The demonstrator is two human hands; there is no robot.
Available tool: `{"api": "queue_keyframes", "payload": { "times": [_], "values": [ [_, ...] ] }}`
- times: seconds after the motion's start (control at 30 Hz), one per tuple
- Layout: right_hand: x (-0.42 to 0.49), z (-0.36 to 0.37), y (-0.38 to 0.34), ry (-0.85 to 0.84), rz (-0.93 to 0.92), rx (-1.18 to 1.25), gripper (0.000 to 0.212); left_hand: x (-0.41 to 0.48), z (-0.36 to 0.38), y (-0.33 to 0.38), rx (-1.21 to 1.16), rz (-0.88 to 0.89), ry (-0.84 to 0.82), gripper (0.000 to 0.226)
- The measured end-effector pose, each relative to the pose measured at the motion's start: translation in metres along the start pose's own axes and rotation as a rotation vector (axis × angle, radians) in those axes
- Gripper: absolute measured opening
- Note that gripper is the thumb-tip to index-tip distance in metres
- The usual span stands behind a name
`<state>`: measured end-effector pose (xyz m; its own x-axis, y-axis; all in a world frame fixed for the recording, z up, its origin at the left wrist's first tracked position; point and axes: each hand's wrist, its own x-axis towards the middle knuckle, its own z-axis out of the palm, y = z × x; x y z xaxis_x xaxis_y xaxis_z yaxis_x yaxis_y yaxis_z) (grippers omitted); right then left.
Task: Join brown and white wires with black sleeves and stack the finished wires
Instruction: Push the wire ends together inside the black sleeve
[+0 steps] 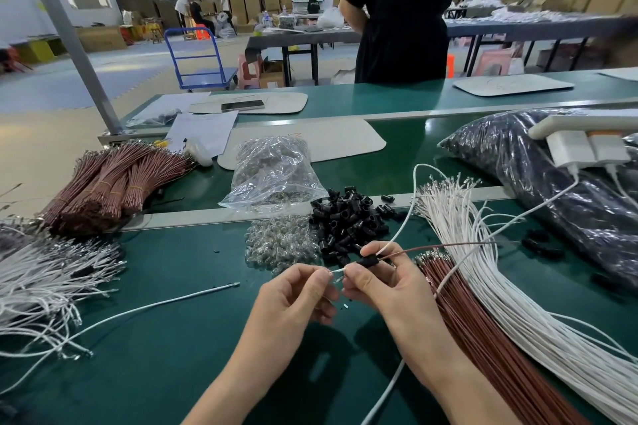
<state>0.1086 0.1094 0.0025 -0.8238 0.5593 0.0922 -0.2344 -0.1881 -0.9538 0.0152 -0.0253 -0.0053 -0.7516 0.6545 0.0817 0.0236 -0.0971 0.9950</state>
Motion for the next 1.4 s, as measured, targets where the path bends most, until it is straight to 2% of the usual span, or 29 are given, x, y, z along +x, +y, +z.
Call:
{"api": "queue_keyframes", "payload": {
  "times": [0.37, 0.73, 0.97, 1.4],
  "values": [
    [0.0007, 0.0005, -0.0031, 0.011, 0.014, -0.002, 0.025, -0.0005, 0.0069, -0.0018, 0.001, -0.012, -0.014, 0.032],
    [0.0032, 0.0008, 0.0022, 0.05, -0.073, -0.229, 0.04, 0.0003, 0.0057, -0.0039, -0.02, -0.052, -0.032, 0.033],
    [0.0023, 0.0008, 0.0033, 0.042, -0.055, -0.232, 0.035, -0.0004, 0.0057, -0.0043, 0.031, -0.029, -0.023, 0.02],
    [0.0028, -0.0002, 0.0051, 0.001, -0.031, -0.218, 0.034, -0.0001, 0.0057, -0.0045, 0.027, -0.029, -0.021, 0.024]
  ]
}}
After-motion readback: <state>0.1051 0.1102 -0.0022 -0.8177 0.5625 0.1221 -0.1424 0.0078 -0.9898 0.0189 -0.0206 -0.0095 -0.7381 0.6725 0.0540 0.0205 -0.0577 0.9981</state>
